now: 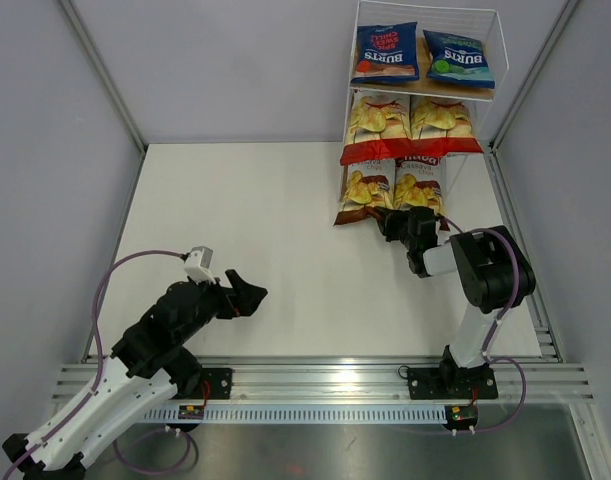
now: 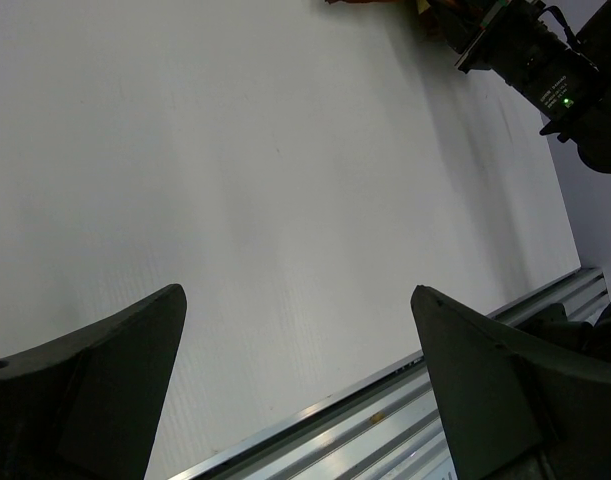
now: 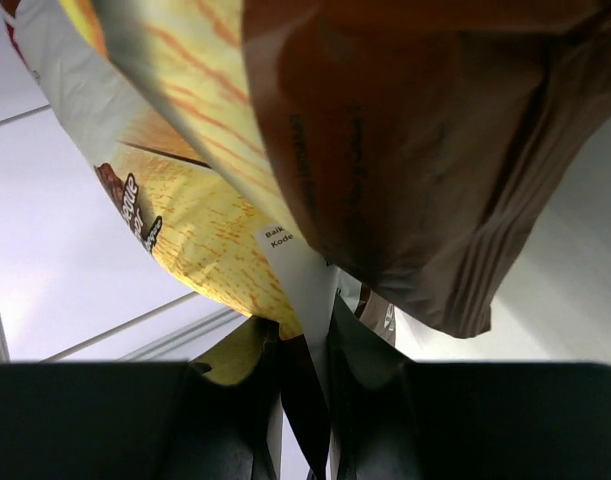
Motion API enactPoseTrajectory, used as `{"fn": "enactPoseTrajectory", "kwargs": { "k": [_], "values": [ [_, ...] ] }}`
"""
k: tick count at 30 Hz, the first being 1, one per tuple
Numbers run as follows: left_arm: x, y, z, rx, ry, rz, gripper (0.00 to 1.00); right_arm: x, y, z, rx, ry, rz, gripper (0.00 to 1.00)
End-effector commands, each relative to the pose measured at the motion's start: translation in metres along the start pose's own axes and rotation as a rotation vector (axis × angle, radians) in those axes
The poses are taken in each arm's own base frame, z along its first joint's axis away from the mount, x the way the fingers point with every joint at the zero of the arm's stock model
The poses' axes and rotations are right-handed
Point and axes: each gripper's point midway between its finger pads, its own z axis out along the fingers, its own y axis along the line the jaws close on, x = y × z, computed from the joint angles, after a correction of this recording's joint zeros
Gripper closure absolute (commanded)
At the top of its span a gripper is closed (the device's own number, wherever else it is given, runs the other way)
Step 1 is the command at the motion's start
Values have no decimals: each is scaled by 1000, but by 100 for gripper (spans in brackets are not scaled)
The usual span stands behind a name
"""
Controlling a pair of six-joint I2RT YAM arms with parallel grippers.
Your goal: Place and organize the chips bags onto the shelf
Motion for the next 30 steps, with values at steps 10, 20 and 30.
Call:
{"fn": "enactPoseTrajectory", "kwargs": {
  "k": [10, 20, 30],
  "values": [
    [2, -1, 3, 20, -4, 6, 1, 5, 37, -17, -102, 10, -43, 35],
    [-4, 0, 2, -27, 8, 16, 1, -12, 48, -58, 34, -112, -248, 29],
    [-15, -4, 2, -57, 14, 32, 1, -11, 23, -68, 41, -80, -260, 53]
  ]
}}
